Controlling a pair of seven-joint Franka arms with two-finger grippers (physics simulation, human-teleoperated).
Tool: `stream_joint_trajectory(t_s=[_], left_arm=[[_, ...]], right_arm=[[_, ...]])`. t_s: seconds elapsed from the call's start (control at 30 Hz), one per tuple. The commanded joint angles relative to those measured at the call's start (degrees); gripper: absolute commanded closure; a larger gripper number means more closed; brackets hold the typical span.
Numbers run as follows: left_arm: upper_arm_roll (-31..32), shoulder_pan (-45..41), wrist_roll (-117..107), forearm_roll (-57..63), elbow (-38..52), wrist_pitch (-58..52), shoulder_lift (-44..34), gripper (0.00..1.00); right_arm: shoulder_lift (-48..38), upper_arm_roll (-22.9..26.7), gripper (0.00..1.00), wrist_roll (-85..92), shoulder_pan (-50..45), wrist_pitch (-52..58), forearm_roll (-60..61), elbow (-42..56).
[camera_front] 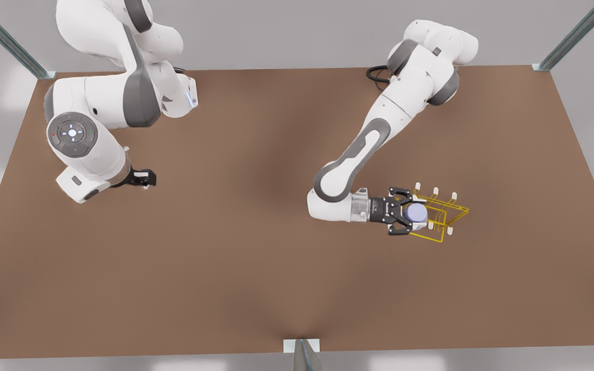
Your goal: Place the cup on the cup holder
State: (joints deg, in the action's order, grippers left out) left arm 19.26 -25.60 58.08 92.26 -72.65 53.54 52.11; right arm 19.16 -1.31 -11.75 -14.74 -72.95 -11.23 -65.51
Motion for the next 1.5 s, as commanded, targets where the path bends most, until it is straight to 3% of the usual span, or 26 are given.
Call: stream_joint_trajectory(t_s=[0.0,1.2,1.23,1.27,1.47], left_arm=[[-0.1,0.38,2.56,-0.33,0.23,3.76,0.28,0.35],[0.34,0.82,-19.14,-16.94,-5.39,2.35,0.28,0.35],[0.34,0.82,-19.06,-16.94,-5.48,2.35,0.28,0.23],[0.34,0.82,-19.06,-16.94,-5.39,2.35,0.28,0.0],[0.34,1.17,-18.09,-16.94,-5.31,2.44,-0.08,0.0]], right_arm=[[-0.09,-0.01,0.0,-1.78,-1.6,1.05,-0.02,0.21],[0.17,-0.01,0.0,-3.28,-1.96,0.44,-0.19,0.12],[0.17,-0.01,0.0,-3.28,-1.87,0.35,-0.19,0.12],[0.17,0.08,0.0,-3.28,-1.78,0.35,-0.28,0.21],[0.17,0.52,0.0,-3.28,-1.25,-0.79,-0.28,1.53]])
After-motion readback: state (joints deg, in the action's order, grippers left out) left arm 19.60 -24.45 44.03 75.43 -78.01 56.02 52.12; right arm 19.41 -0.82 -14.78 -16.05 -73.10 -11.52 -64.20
